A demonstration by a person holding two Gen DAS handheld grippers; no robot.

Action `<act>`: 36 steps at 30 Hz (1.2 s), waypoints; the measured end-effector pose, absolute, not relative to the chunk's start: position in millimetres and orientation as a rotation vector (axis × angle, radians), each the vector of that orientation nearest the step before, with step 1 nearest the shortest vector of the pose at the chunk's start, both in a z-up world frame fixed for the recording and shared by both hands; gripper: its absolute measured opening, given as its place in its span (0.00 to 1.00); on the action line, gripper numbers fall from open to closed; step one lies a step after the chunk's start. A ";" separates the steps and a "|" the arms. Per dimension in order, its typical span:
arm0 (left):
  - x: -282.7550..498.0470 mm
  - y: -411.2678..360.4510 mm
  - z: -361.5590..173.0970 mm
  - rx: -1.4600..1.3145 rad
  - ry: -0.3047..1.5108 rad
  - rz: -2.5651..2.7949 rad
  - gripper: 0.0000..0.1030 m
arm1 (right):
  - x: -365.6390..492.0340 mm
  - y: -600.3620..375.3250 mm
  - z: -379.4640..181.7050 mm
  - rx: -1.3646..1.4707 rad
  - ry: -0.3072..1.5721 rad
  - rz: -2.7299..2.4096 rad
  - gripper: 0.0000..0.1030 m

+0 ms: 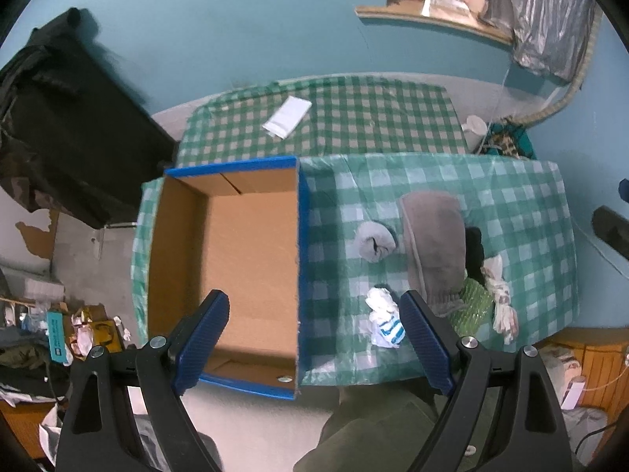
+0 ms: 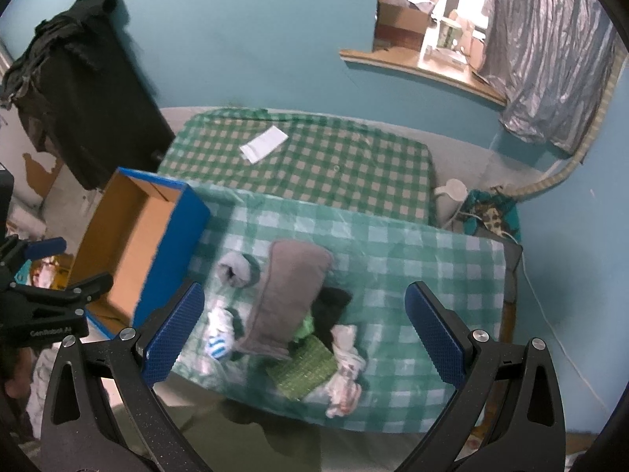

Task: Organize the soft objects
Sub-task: 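Lower the left tool toward the blue-striped bundle while the right tool approaches the plastic-bag bundle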

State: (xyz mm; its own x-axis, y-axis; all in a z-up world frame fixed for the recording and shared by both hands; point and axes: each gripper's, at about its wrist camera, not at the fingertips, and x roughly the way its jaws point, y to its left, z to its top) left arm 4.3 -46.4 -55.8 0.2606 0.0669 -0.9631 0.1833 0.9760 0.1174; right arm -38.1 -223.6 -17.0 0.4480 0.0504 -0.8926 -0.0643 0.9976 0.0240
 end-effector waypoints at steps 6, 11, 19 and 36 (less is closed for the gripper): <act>8.6 -66.9 -85.0 0.291 1.338 -0.103 0.87 | -39.5 -243.5 -38.6 -0.002 1.145 0.043 0.98; 11.0 -78.2 -110.8 0.296 1.384 -0.142 0.87 | -39.0 -258.4 -64.4 0.018 1.181 0.031 0.98; 13.6 -85.4 -149.8 0.256 1.464 -0.171 0.87 | -41.2 -283.1 -115.7 0.094 1.250 0.031 0.98; 6.2 -96.8 -217.7 0.316 1.554 -0.163 0.87 | -40.9 -298.2 -190.8 0.074 1.374 0.036 0.98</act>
